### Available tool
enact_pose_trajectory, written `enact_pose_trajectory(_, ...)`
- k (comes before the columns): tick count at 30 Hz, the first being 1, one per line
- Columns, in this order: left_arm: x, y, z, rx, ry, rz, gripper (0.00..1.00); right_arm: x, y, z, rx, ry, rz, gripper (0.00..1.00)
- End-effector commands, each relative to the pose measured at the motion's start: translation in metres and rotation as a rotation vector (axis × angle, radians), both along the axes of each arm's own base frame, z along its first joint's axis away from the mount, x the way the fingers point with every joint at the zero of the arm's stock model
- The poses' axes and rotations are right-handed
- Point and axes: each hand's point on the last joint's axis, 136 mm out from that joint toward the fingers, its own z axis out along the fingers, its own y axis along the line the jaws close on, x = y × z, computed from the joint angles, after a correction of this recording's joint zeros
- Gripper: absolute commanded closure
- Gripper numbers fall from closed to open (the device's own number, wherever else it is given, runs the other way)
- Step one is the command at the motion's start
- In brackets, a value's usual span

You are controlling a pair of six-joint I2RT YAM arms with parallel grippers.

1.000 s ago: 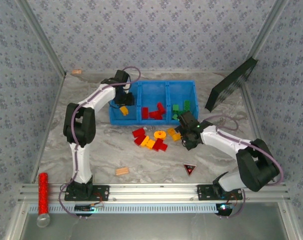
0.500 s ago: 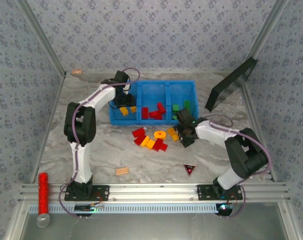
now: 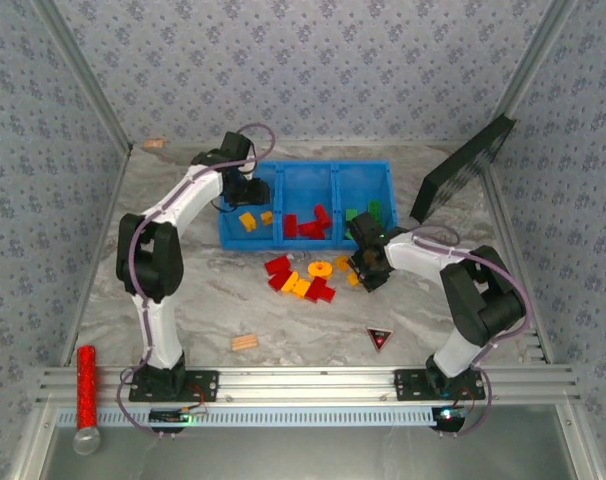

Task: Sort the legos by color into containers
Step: Pick up the lego from the center of the table, then place the lego in the container.

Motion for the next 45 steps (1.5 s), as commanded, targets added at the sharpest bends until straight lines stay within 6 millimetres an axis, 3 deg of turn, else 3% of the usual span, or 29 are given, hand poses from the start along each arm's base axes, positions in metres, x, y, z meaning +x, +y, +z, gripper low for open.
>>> enact_pose_trajectory(1, -0.009, 0.005, 0.040, -0.031, -0.053, -0.019, 0.47, -0.010, 0.010, -0.019, 0.013, 0.066, 0.075, 0.61)
enact_pose_trajectory(6, -0.022, 0.014, 0.067, -0.042, -0.097, -0.022, 0.46, -0.022, 0.008, -0.016, -0.022, 0.090, 0.202, 0.75)
enact_pose_trajectory(10, -0.039, 0.021, 0.083, -0.043, -0.120, -0.035, 0.46, -0.028, 0.015, -0.004, -0.031, 0.052, 0.322, 0.77)
enact_pose_trajectory(16, -0.069, 0.042, 0.097, -0.049, -0.138, -0.025, 0.44, -0.024, 0.032, 0.047, -0.080, -0.061, 0.581, 0.77)
enact_pose_trajectory(19, -0.088, 0.050, 0.102, -0.063, -0.136, -0.023, 0.44, -0.016, 0.050, 0.085, -0.132, -0.127, 0.761, 0.77)
enact_pose_trajectory(23, -0.113, 0.065, 0.108, -0.057, -0.147, -0.016, 0.43, 0.011, 0.086, 0.142, -0.221, -0.269, 0.989, 0.77)
enact_pose_trajectory(29, -0.148, 0.078, 0.119, -0.074, -0.170, -0.025, 0.41, 0.059, 0.158, 0.188, -0.387, -0.466, 1.352, 0.77)
enact_pose_trajectory(32, -0.165, 0.080, 0.118, -0.084, -0.176, -0.032, 0.41, 0.082, 0.197, 0.193, -0.454, -0.538, 1.471, 0.77)
enact_pose_trajectory(37, -0.196, 0.083, 0.113, -0.109, -0.196, -0.044, 0.39, 0.112, 0.250, 0.184, -0.498, -0.638, 1.581, 0.76)
enact_pose_trajectory(39, -0.208, 0.082, 0.108, -0.132, -0.191, -0.049, 0.38, 0.121, 0.263, 0.178, -0.511, -0.659, 1.604, 0.76)
enact_pose_trajectory(45, -0.237, 0.080, 0.092, -0.212, -0.146, -0.011, 0.37, 0.136, 0.278, 0.143, -0.585, -0.657, 1.668, 0.75)
